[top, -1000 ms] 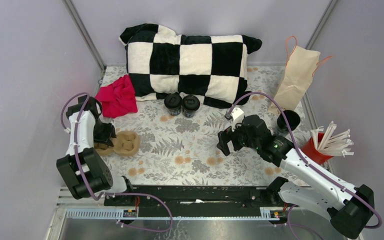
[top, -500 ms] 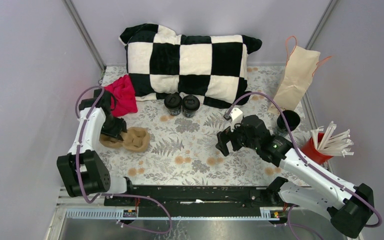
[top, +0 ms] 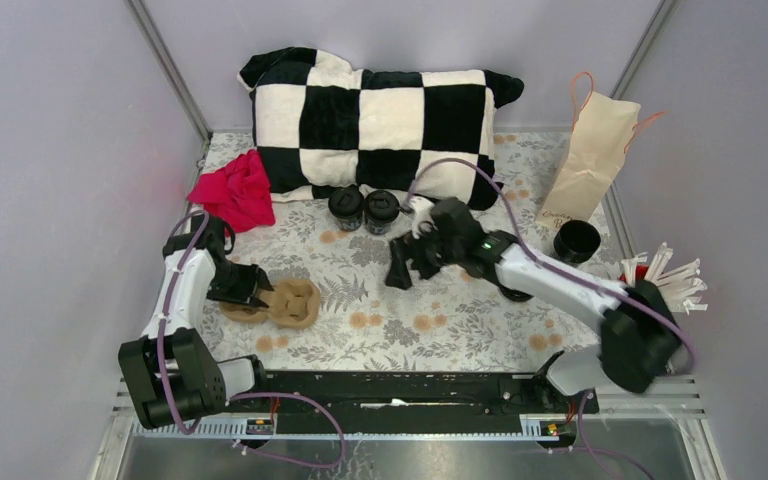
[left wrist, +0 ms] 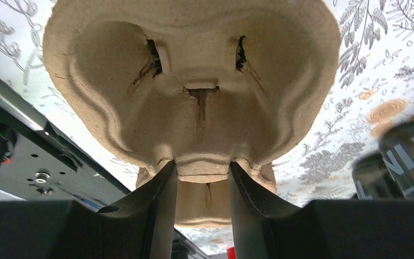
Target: Pack the takeout coffee
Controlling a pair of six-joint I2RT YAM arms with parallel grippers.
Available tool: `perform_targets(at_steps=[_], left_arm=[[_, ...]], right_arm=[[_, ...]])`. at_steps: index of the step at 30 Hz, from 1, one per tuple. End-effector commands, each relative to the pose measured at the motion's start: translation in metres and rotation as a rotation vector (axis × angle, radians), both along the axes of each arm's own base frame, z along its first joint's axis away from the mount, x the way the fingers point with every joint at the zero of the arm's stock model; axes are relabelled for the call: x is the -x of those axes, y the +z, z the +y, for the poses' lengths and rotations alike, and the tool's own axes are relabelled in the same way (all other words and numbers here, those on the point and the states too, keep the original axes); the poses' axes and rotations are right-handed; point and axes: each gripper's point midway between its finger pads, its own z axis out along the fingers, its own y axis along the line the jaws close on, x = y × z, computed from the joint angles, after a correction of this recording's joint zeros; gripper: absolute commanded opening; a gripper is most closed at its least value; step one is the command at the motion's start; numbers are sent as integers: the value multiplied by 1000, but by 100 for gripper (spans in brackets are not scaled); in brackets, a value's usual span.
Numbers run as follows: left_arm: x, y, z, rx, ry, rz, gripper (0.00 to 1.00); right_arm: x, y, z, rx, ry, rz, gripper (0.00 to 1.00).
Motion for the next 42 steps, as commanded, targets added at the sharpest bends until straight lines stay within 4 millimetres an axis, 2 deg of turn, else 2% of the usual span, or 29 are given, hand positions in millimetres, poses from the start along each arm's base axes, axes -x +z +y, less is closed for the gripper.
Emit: perform_targets(at_steps=[1, 3, 5, 8, 12, 16, 23, 26, 29, 32, 34, 37, 42], left_arm=[[-12, 12, -19, 113, 48, -77, 0], [-14, 14, -17, 107, 54, -87, 0], [-16, 18, -15, 94, 53, -91, 0], [-16, 23, -16, 106, 45, -89, 0], [-12, 24, -24, 156, 54, -74, 0], [-17, 29, -24, 173, 51, -77, 0], [-22, 33, -26, 198, 45, -64, 0], [-22, 32, -27, 205, 47, -58, 0], [-22, 31, -26, 200, 52, -60, 0], [-22, 30, -27, 210, 59, -59, 0], [-22, 30, -27, 212, 60, -58, 0], [-22, 30, -28, 218, 62, -59, 0], [-25, 32, -28, 225, 64, -68, 0]], right_arm=[[-2, 22, 90, -225, 114, 225, 89], [3, 17, 120, -248, 163, 270, 84], [5, 16, 145, -299, 181, 309, 84], [4, 6, 162, -356, 162, 397, 70], [8, -7, 168, -392, 135, 434, 67], [12, -26, 176, -385, 122, 500, 65], [12, -33, 188, -383, 135, 532, 59], [13, -32, 189, -391, 148, 534, 59], [15, -25, 184, -411, 154, 511, 68], [20, -16, 178, -439, 168, 481, 72], [23, -9, 180, -462, 205, 474, 72], [23, -13, 183, -453, 218, 504, 71], [26, -6, 181, -486, 235, 484, 71]])
